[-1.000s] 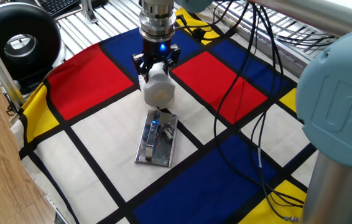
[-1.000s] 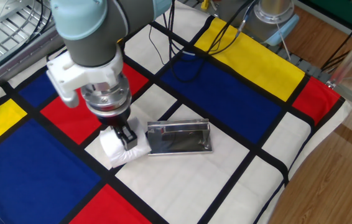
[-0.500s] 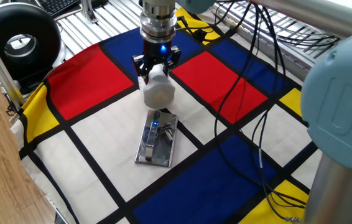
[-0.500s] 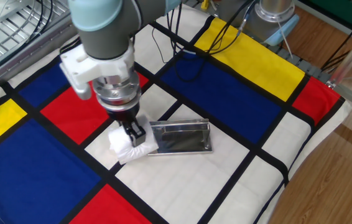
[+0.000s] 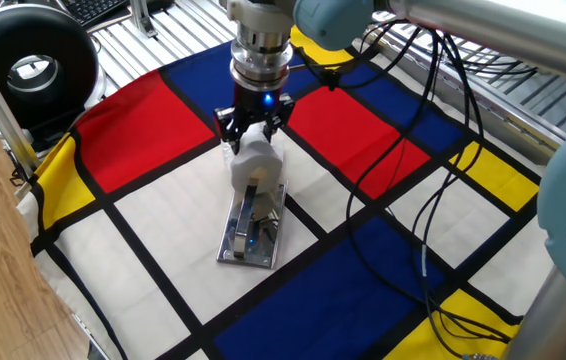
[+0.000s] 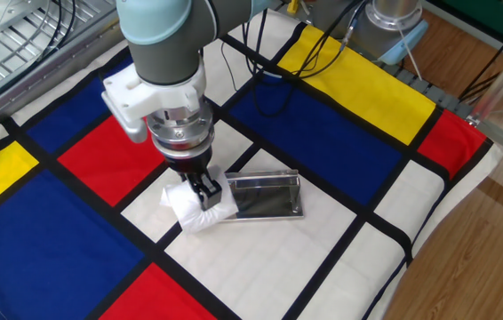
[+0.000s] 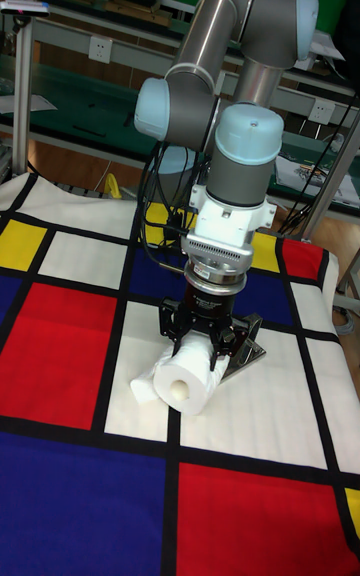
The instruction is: Put the toilet paper on its holder
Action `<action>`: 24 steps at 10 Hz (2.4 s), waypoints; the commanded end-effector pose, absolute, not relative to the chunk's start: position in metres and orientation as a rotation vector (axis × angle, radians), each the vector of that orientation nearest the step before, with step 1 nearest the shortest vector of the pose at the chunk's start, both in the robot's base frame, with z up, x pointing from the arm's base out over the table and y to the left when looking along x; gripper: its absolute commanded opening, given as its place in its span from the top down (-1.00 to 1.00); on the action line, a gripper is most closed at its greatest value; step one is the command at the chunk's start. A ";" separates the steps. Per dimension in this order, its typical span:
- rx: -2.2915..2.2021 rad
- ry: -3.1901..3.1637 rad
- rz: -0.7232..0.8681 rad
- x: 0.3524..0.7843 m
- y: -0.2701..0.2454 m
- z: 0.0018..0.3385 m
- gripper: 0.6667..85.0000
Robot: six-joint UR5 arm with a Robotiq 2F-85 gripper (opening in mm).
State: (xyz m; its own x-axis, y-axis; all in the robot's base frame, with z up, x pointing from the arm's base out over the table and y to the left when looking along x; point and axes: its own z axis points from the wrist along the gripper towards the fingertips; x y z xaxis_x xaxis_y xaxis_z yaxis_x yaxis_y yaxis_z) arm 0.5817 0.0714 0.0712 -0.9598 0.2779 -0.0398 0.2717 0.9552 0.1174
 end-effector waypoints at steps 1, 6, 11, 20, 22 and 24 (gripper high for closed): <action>0.431 3.048 0.204 0.582 0.077 0.073 0.98; 0.548 3.033 0.137 0.581 0.065 0.072 0.98; 0.598 3.021 0.134 0.578 0.063 0.072 0.98; 0.574 3.017 0.138 0.564 0.064 0.070 0.98; 0.589 3.011 0.130 0.565 0.063 0.070 0.98; 0.588 3.008 0.119 0.565 0.061 0.069 0.98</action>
State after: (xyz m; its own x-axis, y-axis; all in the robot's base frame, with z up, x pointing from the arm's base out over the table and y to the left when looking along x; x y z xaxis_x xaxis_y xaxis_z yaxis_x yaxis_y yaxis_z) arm 0.5641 0.0604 0.0682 -0.9272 0.3704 -0.0561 0.3653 0.9272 0.0831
